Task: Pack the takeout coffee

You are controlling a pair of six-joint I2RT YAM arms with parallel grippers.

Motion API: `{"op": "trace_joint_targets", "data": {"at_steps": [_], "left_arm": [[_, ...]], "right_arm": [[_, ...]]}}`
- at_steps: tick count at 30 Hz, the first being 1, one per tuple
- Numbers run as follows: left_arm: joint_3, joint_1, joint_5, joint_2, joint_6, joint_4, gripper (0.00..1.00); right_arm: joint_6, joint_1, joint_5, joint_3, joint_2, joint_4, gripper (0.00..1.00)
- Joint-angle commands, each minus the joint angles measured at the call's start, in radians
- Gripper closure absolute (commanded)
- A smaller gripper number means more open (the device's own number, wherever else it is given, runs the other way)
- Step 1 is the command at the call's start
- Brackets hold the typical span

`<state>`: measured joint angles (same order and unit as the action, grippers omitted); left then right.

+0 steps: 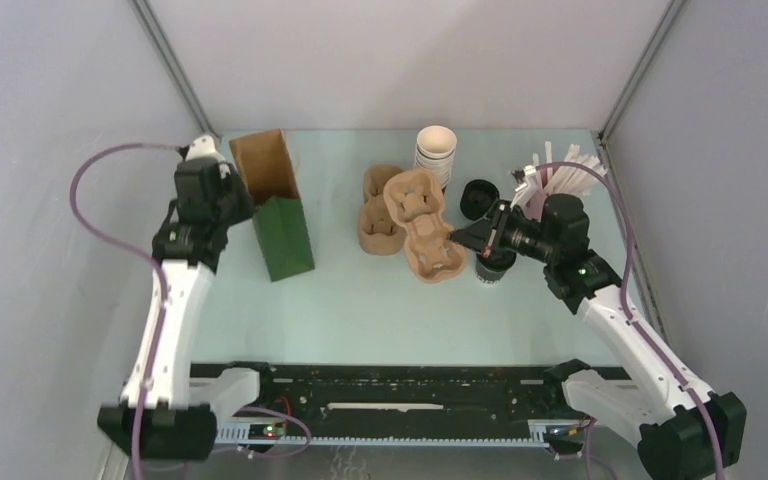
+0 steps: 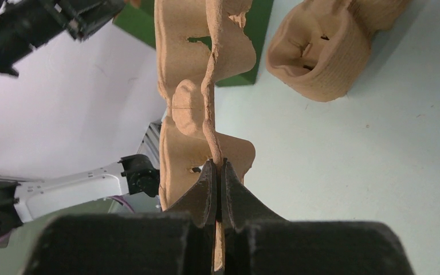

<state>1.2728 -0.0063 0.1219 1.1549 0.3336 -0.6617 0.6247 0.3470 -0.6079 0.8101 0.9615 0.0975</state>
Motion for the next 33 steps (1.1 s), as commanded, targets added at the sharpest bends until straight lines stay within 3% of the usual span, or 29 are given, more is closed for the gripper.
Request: {"op": "trace_joint_targets", "data": {"at_steps": [1,5,11,15,26,33], "left_arm": [[-0.148,-0.071,-0.013,-0.268,0.067,0.025,1.00],[-0.252,-0.159,-0.009,-0.451,0.136,0.009,1.00],[-0.377,-0.267,-0.086,-0.584,0.259,0.051,1.00],[-0.375,-0.281,-0.172,-0.608,0.306,0.074,1.00],[-0.387,-0.284,-0.194,-0.663,0.414,0.132,1.00],[-0.528,-0.297,-0.312,-0.697,0.547,0.260,1.00]], "right_arm": [[0.017,-0.008,-0.071,0.009,-0.030,0.029,1.00],[0.057,-0.005,-0.135,0.025,-0.038,0.044,1.00],[0.152,0.015,-0.174,0.056,-0.082,0.035,1.00],[0.155,0.027,-0.125,0.078,-0.113,0.068,1.00],[0.216,0.036,-0.122,0.103,-0.109,0.035,1.00],[0.229,0.034,-0.116,0.126,-0.123,0.042,1.00]]}}
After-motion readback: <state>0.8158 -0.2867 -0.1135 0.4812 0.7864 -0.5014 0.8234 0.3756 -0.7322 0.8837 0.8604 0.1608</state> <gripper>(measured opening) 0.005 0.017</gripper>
